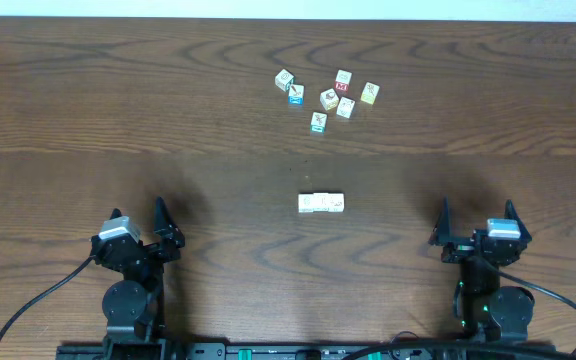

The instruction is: Lift 3 blocks

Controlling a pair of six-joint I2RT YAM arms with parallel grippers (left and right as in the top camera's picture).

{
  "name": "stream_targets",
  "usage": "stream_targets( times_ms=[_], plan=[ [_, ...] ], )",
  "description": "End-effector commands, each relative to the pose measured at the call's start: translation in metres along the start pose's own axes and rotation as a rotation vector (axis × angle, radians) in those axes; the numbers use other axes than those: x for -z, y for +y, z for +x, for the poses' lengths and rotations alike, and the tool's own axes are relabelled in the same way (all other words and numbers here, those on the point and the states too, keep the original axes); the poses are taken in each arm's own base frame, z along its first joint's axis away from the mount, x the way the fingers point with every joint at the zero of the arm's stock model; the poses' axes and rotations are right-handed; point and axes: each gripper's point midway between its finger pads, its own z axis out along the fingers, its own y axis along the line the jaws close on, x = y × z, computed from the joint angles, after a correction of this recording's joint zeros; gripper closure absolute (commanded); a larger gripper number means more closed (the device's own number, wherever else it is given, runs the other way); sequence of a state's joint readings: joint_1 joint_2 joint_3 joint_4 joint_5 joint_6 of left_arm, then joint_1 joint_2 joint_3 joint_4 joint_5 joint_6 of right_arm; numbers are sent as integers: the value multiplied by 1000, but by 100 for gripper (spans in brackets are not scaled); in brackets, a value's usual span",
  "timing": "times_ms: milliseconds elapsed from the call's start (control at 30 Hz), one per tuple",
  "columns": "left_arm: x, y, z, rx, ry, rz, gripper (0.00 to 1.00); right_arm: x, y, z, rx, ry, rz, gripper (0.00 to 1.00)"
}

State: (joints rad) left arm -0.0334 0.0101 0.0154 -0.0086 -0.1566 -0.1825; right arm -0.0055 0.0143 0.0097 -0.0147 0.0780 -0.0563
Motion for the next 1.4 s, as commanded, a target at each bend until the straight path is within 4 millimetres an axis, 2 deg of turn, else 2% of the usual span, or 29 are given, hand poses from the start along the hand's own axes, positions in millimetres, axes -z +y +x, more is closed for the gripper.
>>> stream_targets(
  times_ms=[0, 1367],
  plan=[
    [0, 8, 15, -21, 49, -31, 23, 1, -7, 14, 6, 54, 37, 1],
    [0, 8, 15, -21, 49, -32, 23, 1, -11, 13, 15, 51, 51, 1]
  ],
)
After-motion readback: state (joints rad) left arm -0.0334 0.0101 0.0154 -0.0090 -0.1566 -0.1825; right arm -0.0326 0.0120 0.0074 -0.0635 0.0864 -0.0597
